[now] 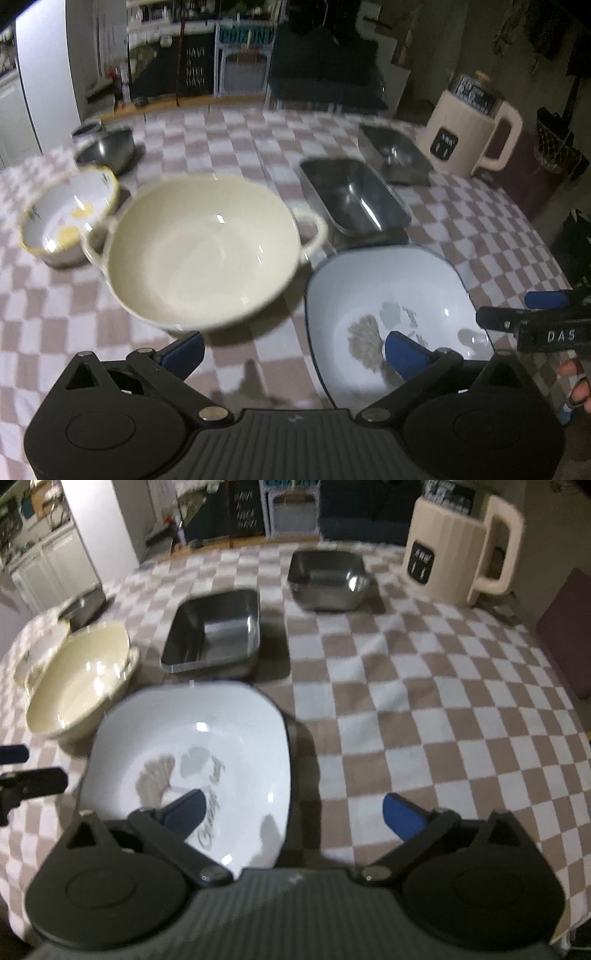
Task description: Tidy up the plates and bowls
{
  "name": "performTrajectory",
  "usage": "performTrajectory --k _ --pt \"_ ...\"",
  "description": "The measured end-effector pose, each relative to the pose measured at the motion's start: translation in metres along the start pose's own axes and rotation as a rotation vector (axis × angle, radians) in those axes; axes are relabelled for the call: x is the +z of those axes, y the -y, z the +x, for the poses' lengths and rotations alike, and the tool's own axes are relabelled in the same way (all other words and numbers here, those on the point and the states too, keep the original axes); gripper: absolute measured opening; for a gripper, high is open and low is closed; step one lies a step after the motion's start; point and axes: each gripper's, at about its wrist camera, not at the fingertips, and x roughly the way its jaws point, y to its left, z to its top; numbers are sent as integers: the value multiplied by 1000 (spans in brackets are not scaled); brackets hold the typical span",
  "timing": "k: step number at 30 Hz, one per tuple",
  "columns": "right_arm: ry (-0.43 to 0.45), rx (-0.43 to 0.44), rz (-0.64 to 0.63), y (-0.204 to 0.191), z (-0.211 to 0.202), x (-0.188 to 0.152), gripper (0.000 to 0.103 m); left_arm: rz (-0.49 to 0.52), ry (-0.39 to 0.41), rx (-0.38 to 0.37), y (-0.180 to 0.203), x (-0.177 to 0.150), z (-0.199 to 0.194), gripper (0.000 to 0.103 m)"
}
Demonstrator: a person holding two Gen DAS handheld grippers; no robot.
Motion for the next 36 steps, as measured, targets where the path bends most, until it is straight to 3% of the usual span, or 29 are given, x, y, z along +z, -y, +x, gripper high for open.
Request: performTrajectory --k 8,19,25,30,36 --pt "182 117 104 -14 -29 26 103 -62 99 52 -31 21 -34 103" --pt "312 259 202 -47 -22 59 103 -243 208 107 -107 46 -68 103" --pt "216 275 168 -74 5 74 103 -376 189 129 -158 53 -62 103" --pt "93 332 269 -78 34 81 101 -433 149 147 -186 50 -39 103" --pt "-1 367 307 -81 58 81 84 -409 100 157 -192 54 -13 103"
